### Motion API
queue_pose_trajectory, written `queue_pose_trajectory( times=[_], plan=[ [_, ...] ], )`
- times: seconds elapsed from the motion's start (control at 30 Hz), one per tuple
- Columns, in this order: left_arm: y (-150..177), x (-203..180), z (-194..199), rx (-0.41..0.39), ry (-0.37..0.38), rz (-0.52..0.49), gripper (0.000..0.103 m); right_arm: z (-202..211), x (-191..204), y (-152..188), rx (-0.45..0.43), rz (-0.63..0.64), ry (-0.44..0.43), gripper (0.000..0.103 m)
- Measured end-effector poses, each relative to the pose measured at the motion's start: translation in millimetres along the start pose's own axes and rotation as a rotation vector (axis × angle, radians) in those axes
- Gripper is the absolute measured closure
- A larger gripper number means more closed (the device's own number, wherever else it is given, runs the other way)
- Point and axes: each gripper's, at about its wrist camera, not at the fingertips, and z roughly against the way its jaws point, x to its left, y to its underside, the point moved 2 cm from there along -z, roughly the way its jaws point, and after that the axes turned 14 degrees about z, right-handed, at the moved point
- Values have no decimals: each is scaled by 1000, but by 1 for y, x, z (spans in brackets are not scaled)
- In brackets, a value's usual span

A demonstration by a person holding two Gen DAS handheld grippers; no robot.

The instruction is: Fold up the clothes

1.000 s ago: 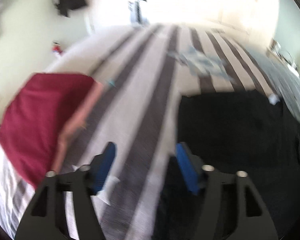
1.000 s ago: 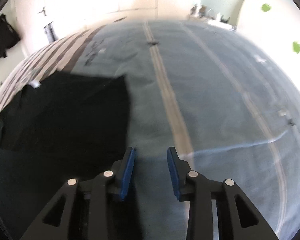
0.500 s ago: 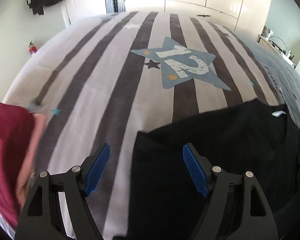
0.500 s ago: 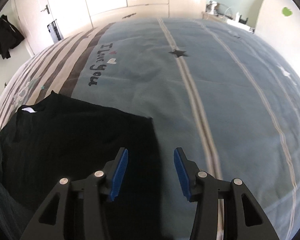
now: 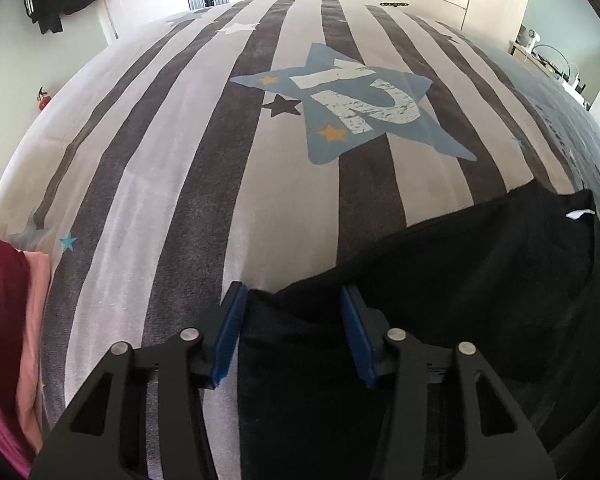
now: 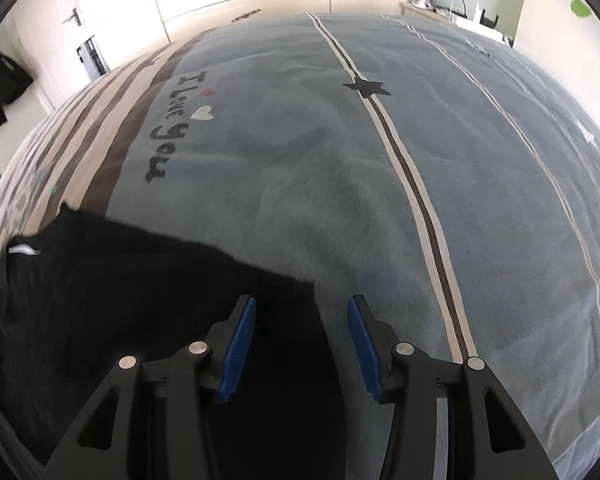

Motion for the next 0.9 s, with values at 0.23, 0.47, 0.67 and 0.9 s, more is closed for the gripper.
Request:
queue_pose_trajectory(
  times=[0.23,0.47,0.67,0.9],
  plan=[
    [0,-8,19,-45,16,-32,96,9,11,-6,0,61,-7,93],
    [9,3,101,-204,156,0,96,77,5,6,-142,27,-64,95],
    [60,35,174,-283,220,43,96,162,17,63,-264,14,-94,95],
    [153,79,187,-169,188,115,96,187,17,185,-143,-39,-95,95]
  ],
)
